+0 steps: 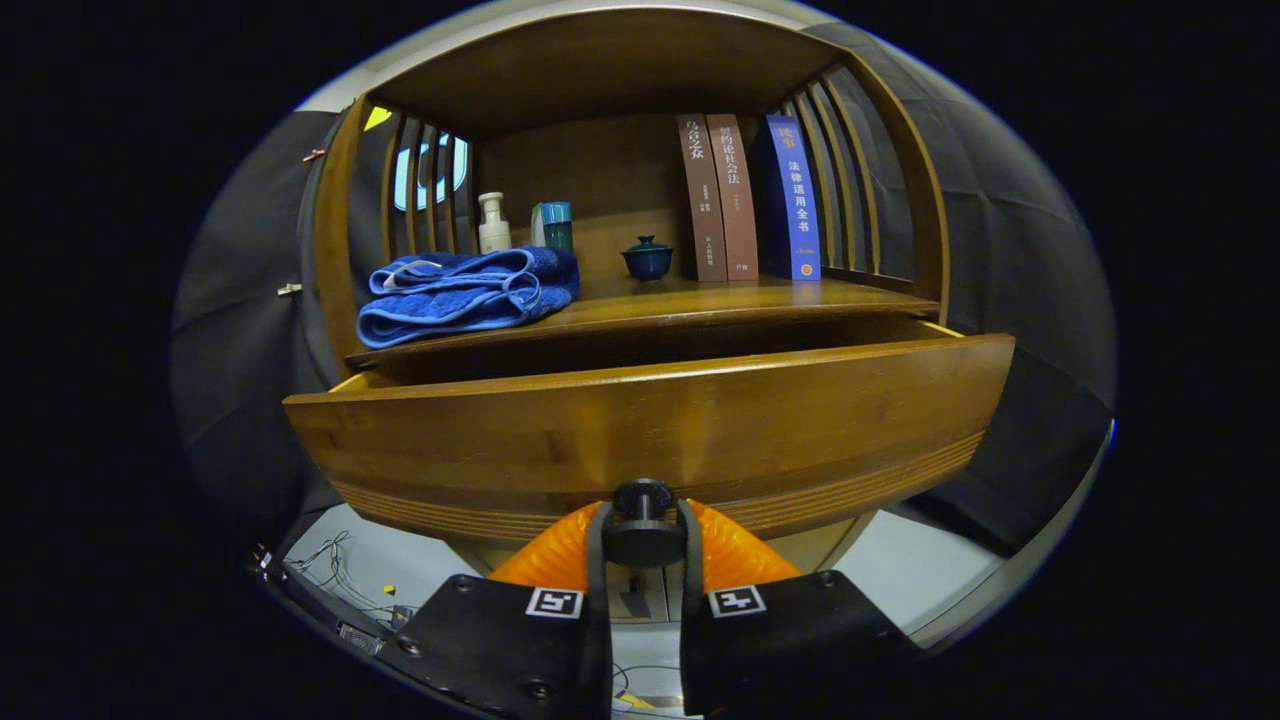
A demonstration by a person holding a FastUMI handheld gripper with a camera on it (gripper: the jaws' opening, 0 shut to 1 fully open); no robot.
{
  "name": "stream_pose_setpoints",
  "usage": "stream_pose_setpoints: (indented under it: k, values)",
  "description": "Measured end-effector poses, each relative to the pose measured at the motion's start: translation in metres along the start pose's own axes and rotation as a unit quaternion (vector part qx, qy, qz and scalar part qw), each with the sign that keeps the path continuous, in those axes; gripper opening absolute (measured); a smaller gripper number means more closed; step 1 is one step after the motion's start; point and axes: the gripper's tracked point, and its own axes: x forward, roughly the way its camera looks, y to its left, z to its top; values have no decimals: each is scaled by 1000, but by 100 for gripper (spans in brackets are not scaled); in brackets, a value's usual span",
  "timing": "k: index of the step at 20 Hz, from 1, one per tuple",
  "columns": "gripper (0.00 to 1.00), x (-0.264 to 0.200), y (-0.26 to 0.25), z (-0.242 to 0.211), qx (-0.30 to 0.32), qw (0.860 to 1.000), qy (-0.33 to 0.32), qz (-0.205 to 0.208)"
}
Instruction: Pull open the drawer, take out the items inside it, and place them on the countertop above the cabinet.
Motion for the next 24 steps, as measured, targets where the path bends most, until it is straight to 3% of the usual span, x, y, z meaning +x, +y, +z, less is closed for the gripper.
stream_pose_setpoints:
  k: [11, 22, 24]
  values:
    - [31, -78, -2, -36, 0, 1000, 10, 4]
    - [31, -91, -2, -45, 0, 1000, 15, 14]
    - [41, -96, -1, -41, 5, 1000, 9, 19]
